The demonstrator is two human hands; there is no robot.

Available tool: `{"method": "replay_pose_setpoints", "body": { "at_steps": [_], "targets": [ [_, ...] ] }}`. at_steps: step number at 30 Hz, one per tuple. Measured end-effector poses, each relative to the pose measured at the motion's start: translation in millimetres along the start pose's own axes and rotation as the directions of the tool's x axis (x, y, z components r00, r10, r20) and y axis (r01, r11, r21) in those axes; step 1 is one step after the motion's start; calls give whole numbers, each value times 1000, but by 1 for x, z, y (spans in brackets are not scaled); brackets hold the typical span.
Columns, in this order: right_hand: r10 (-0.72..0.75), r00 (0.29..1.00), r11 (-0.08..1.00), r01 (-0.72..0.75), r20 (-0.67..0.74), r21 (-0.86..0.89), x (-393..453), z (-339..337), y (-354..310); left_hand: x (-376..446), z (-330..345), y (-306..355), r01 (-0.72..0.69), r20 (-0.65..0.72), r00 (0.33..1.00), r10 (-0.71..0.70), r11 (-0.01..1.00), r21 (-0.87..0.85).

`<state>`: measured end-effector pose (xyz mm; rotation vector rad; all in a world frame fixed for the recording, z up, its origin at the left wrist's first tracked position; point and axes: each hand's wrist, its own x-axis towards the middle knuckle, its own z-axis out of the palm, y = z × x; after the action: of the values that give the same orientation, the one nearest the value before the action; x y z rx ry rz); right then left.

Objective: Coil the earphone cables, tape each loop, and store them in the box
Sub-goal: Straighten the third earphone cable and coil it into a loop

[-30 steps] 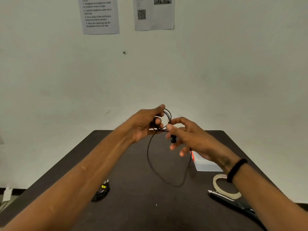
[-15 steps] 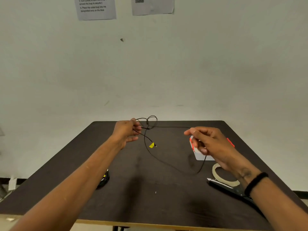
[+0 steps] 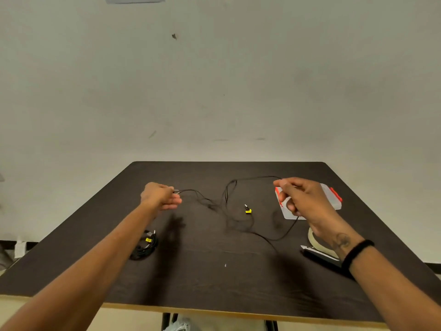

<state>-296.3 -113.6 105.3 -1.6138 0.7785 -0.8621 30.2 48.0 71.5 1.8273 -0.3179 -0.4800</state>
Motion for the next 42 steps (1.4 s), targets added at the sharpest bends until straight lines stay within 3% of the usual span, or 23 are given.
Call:
{"method": "replay_pose_setpoints", "body": {
  "at_steps": [2, 3, 5, 8, 11, 12, 13, 15, 17, 19, 21, 23, 25, 26, 28, 30, 31, 33, 36, 38, 39, 42],
  "targets": [
    [-53, 994, 998, 56, 98, -29, -2, 9, -2, -8, 8, -1, -221, 25, 974, 227, 908, 355],
    [-73, 989, 996, 79, 132, -44, -3, 12, -3, -15, 15, 2, -325, 77, 943, 324, 848, 419],
    [-105, 976, 990, 121, 193, -71, -4, 18, -6, -32, 33, 9, -504, 242, 864, 442, 752, 425],
    [-147, 937, 982, 177, 318, -69, -10, 22, -13, -48, 66, 16, -678, 473, 726, 500, 635, 371],
    [-186, 892, 973, 226, 413, -50, -16, 18, -31, -56, 92, 22, -802, 583, 577, 572, 534, 269],
    [-192, 883, 969, 240, 428, -61, -16, 15, -38, -58, 96, 30, -814, 577, 554, 600, 534, 227],
    [-190, 882, 965, 248, 431, -81, -15, 12, -45, -60, 97, 43, -795, 544, 569, 616, 583, 171],
    [-185, 894, 952, 266, 407, -150, -9, 3, -58, -58, 89, 81, -643, 390, 708, 589, 766, 10],
    [-191, 908, 916, 302, 373, -263, -2, -6, -63, -53, 62, 126, -576, 170, 804, 569, 818, -14],
    [-187, 916, 915, 294, 355, -275, 4, -10, -59, -45, 32, 160, -629, 52, 766, 641, 731, 264],
    [-187, 917, 934, 278, 352, -227, 9, -7, -56, -41, 13, 183, -619, 83, 707, 702, 559, 552],
    [-228, 924, 946, 284, 308, -153, 14, 2, -55, -35, 4, 195, -579, 114, 712, 693, 487, 654],
    [-228, 947, 971, 204, 227, 125, 17, 5, -58, -29, -5, 198, -562, 162, 765, 624, 522, 641],
    [-206, 955, 935, 128, 213, 331, 20, 5, -61, -27, -9, 196, -560, 209, 807, 552, 601, 570],
    [-191, 956, 728, -13, 222, 685, 23, 5, -70, -28, -13, 185, -490, 331, 865, 376, 774, 401],
    [-205, 960, 492, -66, 189, 868, 28, 7, -76, -30, -8, 167, -418, 395, 877, 274, 841, 343],
    [-200, 964, 410, -82, 177, 908, 30, 9, -79, -31, -4, 157, -424, 400, 876, 269, 824, 375],
    [-164, 966, 339, -136, 200, 931, 33, 13, -85, -31, 3, 140, -494, 376, 865, 331, 691, 528],
    [-140, 919, 240, -329, 368, 913, 37, 2, -100, -18, 3, 115, -497, 270, 842, 467, 478, 724],
    [-135, 873, 122, -455, 469, 882, 39, -14, -116, -6, 1, 98, -445, 209, 842, 497, 422, 790],
    [-102, 874, 150, -459, 476, 875, 39, -22, -124, -1, -1, 92, -419, 180, 846, 501, 418, 806],
    [10, 912, 501, -360, 411, 787, 37, -29, -137, 8, -13, 91, -342, 124, 876, 466, 418, 842]
  ]
}}
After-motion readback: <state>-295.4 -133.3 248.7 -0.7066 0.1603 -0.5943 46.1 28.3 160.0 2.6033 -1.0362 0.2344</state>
